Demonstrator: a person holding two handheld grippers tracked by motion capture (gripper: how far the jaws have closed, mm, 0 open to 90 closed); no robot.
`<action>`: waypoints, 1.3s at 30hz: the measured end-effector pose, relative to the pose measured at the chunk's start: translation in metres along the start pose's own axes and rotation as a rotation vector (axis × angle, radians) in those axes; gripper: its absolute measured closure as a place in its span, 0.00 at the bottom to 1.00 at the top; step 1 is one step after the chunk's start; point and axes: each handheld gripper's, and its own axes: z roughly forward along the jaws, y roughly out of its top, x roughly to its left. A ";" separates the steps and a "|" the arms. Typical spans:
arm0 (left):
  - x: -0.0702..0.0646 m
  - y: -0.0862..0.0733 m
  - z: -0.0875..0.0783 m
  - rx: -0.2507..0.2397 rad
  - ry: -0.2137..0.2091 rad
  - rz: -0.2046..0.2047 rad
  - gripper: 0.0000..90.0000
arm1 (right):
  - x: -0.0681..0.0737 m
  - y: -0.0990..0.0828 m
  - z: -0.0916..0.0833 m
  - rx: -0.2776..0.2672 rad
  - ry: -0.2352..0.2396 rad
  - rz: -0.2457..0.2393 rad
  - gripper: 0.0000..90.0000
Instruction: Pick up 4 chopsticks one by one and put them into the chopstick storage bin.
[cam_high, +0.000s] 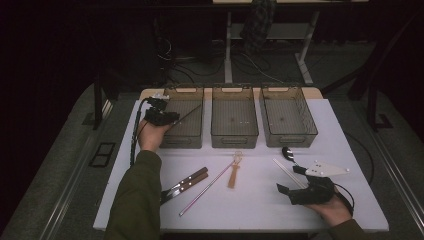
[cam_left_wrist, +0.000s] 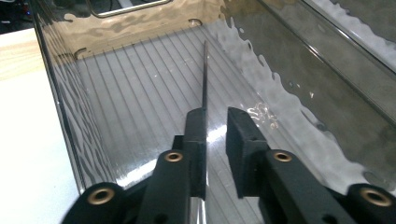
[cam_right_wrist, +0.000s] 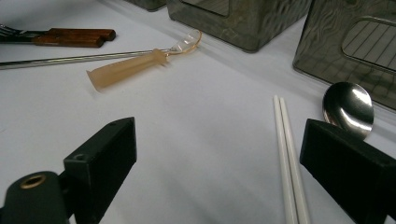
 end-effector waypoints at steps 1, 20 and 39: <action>0.000 0.000 0.000 0.000 0.001 0.000 0.82 | 0.000 0.000 0.000 -0.001 0.000 0.000 0.12; -0.005 0.001 -0.005 -0.056 -0.066 0.031 0.54 | 0.001 0.000 0.000 0.001 0.000 -0.002 0.12; -0.019 0.003 -0.026 -0.093 -0.152 0.090 0.30 | 0.001 0.000 -0.001 -0.002 -0.002 -0.007 0.12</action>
